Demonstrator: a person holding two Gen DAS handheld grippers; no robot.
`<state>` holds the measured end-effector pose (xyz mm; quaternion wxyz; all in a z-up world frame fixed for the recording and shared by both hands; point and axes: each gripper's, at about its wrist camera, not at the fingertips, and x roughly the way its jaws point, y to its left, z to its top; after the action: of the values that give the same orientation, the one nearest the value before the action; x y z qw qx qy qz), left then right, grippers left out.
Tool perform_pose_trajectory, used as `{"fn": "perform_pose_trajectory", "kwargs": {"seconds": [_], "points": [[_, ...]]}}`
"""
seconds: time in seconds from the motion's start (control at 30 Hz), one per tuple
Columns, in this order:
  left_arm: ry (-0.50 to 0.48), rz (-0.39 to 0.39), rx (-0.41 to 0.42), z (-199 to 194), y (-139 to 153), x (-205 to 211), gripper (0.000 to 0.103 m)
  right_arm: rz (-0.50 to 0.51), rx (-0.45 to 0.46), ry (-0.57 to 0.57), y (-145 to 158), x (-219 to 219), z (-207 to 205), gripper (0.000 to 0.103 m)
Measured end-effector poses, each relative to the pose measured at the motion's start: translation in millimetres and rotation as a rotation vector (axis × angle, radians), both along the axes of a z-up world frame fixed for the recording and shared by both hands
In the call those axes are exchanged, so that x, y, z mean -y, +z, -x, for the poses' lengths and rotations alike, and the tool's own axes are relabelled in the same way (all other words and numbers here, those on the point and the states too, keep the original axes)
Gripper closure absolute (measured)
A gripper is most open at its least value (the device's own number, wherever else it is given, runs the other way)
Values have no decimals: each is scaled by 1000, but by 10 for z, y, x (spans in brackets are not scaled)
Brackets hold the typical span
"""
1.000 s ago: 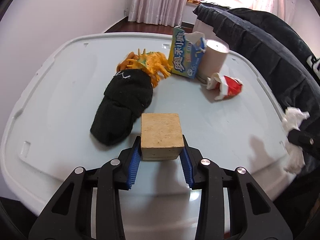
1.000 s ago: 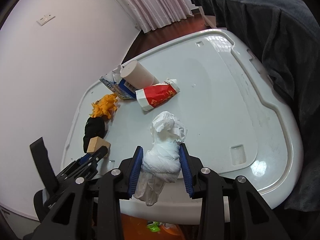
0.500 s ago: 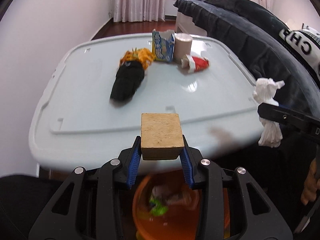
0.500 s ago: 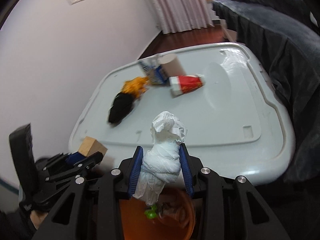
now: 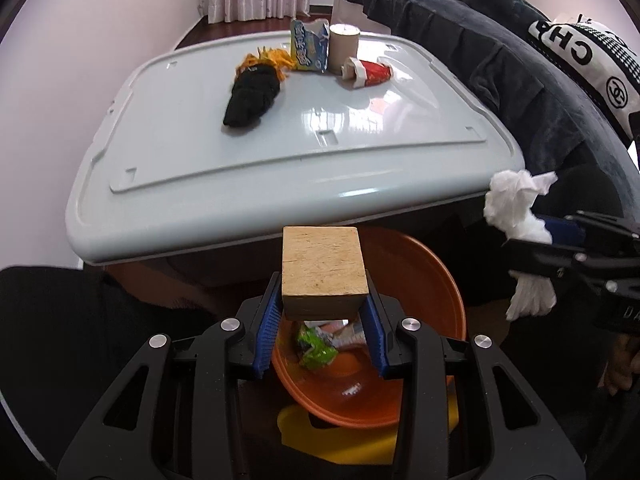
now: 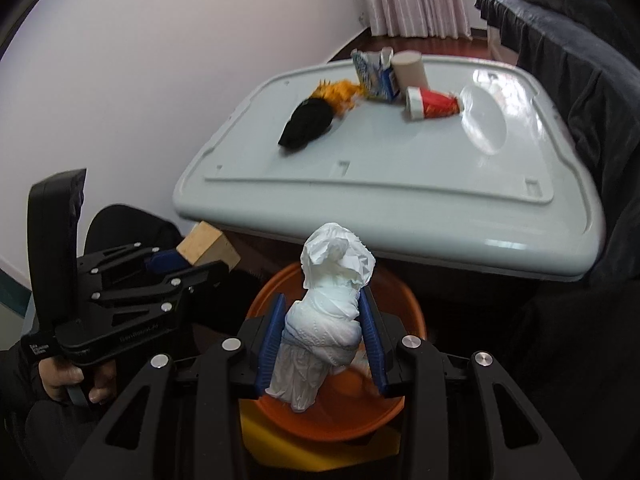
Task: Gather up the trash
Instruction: 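Carry both items over the orange bucket and open both grippers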
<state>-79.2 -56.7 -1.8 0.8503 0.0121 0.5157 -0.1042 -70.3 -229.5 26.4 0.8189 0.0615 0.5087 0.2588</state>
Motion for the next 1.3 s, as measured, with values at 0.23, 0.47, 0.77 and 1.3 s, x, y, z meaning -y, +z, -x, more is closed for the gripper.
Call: {"fn": "perform_pose_trajectory", "kwargs": {"seconds": [0.23,0.47,0.77,1.3], "points": [[-34,-24,-170,28,-351,108,67,41,-97,15,-261,-52,50,65],[-48,-46,-234,-115,-548,156,68,67,-150,18,-503,-123,-66,65],[-40,-43,-271,-161,-671,115,68,72,-185,26,-603,-155,-111,65],[-36,-67,-219,-77,-554,145,49,42,-155,-47,-527,-23,-93,47]]}}
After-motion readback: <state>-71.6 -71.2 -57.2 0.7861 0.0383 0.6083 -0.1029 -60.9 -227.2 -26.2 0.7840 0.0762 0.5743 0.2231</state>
